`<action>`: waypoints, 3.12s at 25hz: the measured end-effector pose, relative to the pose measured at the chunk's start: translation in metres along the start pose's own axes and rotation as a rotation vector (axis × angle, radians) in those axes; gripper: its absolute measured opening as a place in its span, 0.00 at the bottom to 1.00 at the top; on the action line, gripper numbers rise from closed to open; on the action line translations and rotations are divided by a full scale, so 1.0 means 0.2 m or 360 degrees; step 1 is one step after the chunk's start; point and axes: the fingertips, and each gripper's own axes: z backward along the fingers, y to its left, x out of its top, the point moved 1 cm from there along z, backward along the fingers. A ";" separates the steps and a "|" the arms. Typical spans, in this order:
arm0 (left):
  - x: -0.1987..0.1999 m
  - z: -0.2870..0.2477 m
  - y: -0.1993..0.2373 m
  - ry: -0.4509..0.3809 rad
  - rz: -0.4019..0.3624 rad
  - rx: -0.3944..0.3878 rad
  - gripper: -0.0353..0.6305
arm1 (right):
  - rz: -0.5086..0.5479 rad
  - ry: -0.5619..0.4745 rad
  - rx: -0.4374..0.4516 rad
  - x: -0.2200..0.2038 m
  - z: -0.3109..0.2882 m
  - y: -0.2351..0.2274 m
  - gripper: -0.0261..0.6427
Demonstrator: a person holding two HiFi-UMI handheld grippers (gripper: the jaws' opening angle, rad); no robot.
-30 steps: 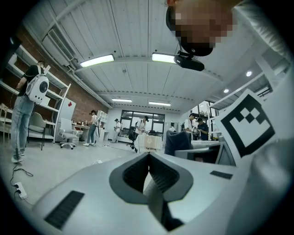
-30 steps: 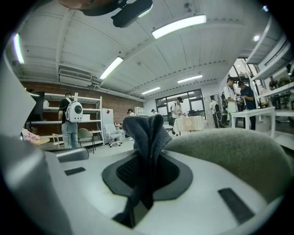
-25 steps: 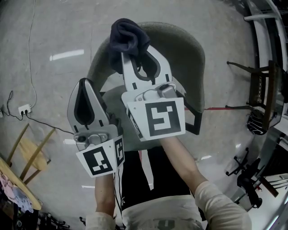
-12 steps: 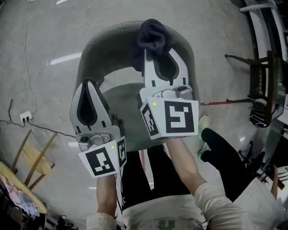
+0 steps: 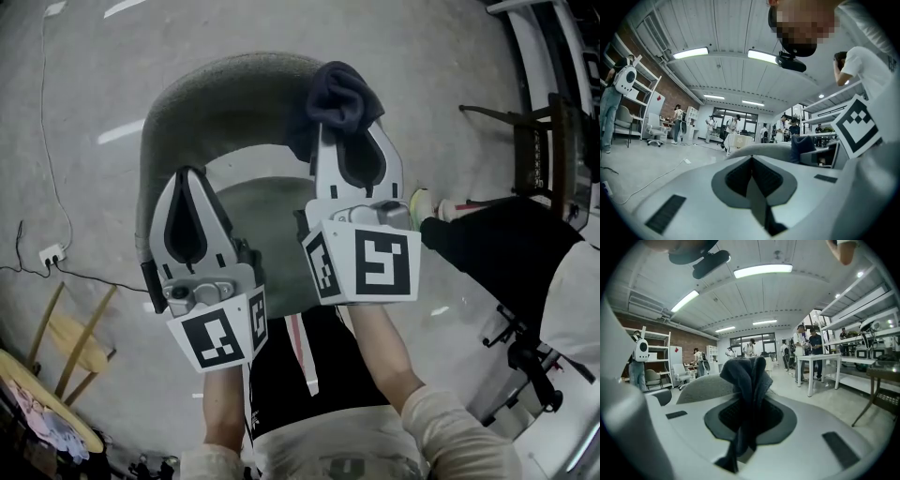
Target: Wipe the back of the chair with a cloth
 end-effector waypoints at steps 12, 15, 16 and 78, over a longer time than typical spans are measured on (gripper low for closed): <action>-0.01 0.01 0.05 0.0006 -0.0019 0.0034 0.08 | 0.0093 -0.0010 -0.0062 0.01 0.05 -0.01 0.13; -0.03 0.06 0.12 0.0017 -0.0011 0.0097 0.08 | 0.0140 -0.0048 0.0112 0.00 0.08 0.13 0.13; -0.03 0.07 0.15 0.0020 -0.0008 0.0123 0.08 | 0.0156 -0.0054 0.0189 -0.01 0.08 0.20 0.13; -0.35 0.11 -0.04 0.0221 -0.0048 -0.0100 0.08 | -0.0010 0.0104 -0.0261 -0.37 0.06 -0.17 0.13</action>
